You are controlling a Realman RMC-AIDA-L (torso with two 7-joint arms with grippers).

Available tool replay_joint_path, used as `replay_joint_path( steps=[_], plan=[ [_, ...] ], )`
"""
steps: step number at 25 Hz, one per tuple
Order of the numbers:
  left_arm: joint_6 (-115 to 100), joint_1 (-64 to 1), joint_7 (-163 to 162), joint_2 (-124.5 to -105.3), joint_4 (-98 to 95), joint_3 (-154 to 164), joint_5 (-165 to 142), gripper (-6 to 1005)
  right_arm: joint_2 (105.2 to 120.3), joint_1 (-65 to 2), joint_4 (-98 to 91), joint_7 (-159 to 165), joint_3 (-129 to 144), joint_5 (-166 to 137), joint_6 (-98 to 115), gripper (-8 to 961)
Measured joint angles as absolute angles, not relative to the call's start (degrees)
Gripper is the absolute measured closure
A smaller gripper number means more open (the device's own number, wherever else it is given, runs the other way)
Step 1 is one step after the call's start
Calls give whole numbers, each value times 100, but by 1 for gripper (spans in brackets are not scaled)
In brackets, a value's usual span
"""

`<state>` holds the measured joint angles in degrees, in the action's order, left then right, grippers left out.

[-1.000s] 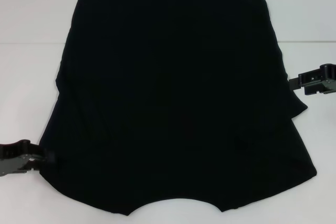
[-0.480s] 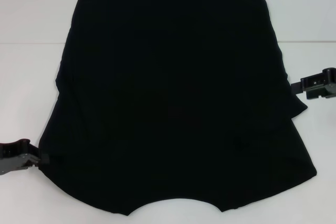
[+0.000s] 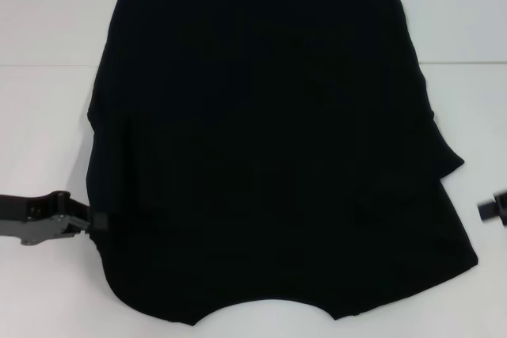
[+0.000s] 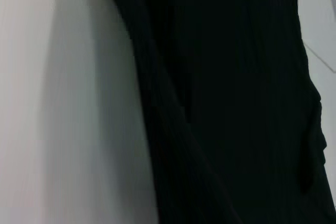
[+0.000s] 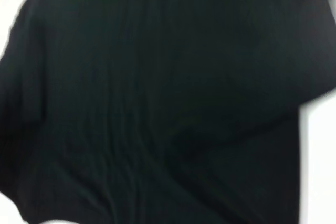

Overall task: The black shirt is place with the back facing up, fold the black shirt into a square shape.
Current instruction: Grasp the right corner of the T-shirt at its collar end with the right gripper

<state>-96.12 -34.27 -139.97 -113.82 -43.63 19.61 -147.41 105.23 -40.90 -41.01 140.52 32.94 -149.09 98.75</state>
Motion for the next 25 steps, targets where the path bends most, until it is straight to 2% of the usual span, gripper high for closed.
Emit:
replay_joint_path(
  steps=[5, 12, 16, 25],
  plan=[
    [-9533, -3514, -13995, -11359, -4279, 1963, -14739, 955, 10553, -3891, -4101, 13985, 3313, -14974, 9836, 359],
    [-9406, -3527, -14093, -11379, -4103, 1955, -14738, 955, 10774, -3818, -4042, 13898, 3335, -15118, 9492, 359],
    [-9392, -3531, -14095, -11371, -4061, 1940, -14737, 955, 10852, -3807, -4031, 13894, 3344, -15149, 9314, 359],
    [-9393, -3529, -14098, -11359, -4099, 1907, -14730, 955, 10860, -3806, -4060, 13879, 3304, -15139, 9295, 359]
  ],
)
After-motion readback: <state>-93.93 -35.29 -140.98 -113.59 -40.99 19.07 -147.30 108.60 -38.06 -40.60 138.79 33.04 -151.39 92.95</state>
